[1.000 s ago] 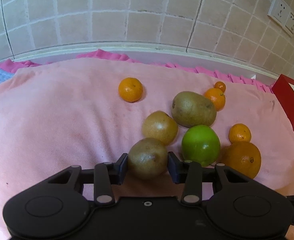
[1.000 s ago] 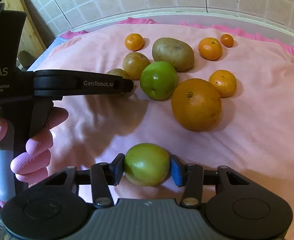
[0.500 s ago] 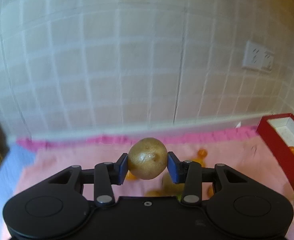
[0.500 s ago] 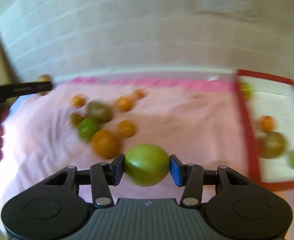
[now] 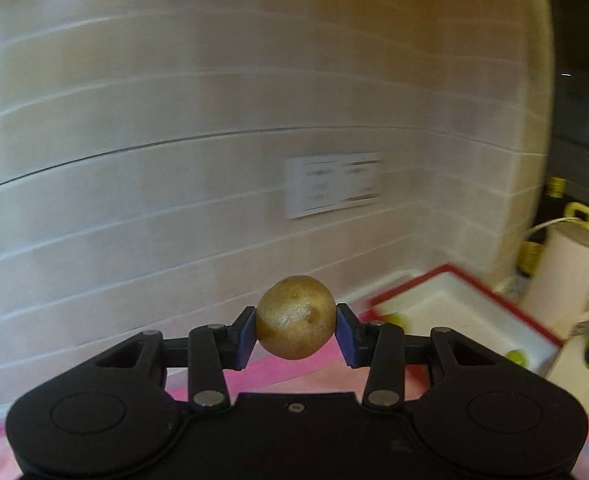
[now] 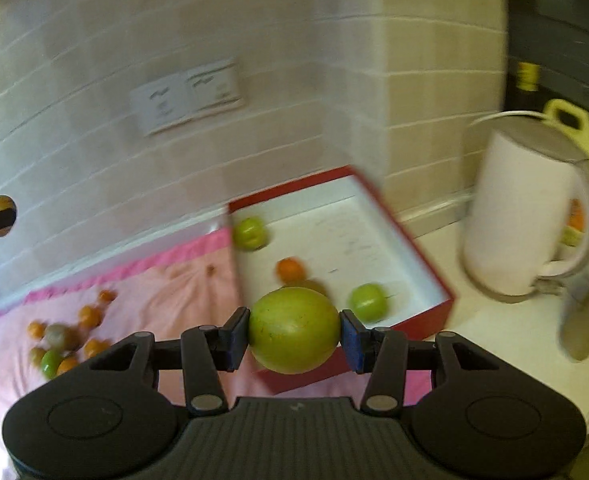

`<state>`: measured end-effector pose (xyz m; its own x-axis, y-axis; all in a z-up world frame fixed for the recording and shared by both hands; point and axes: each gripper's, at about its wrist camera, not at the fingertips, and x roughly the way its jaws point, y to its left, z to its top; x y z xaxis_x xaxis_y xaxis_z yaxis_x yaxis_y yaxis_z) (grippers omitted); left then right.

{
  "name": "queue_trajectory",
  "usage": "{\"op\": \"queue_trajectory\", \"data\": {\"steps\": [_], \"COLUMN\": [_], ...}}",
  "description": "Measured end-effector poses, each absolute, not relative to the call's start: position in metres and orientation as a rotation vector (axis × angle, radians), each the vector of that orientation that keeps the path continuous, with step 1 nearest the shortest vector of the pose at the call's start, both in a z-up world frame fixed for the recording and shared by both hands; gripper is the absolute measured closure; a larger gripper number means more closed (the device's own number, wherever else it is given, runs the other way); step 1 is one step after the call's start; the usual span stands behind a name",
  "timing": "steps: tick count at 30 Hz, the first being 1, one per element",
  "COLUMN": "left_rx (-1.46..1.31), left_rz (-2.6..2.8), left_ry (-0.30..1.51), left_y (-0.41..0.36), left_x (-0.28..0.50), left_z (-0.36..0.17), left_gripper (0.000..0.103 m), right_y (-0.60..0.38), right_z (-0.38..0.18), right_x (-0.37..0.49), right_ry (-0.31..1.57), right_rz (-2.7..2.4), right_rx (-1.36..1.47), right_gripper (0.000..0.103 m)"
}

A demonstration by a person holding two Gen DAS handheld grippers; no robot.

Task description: Organize fruits

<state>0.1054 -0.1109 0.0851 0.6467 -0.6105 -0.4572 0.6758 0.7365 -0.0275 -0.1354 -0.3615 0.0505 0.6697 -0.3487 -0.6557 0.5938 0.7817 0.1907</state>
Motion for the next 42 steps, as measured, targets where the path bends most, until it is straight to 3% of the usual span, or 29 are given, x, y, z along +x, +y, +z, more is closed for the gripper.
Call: {"op": "queue_trajectory", "data": {"steps": [10, 19, 28, 42], "left_rx": [0.113, 0.126, 0.159, 0.15], "left_rz": [-0.95, -0.978, -0.936, -0.846], "left_ry": [0.625, 0.742, 0.798, 0.848], "left_y": [-0.236, -0.316, -0.352, -0.376], "left_x": [0.102, 0.109, 0.137, 0.173], "left_z": [0.026, -0.033, -0.06, -0.094], "left_gripper": [0.053, 0.053, 0.053, 0.052], "right_y": [-0.454, -0.515, -0.549, -0.557], "right_z": [0.042, -0.016, -0.081, -0.096], "right_x": [-0.098, -0.02, 0.018, 0.052], "right_ry": [0.557, 0.612, 0.698, 0.726], "right_rz": [-0.589, -0.542, -0.522, -0.549], "right_rx": [0.489, 0.606, 0.754, 0.711], "right_gripper": [0.053, 0.053, 0.053, 0.053]}}
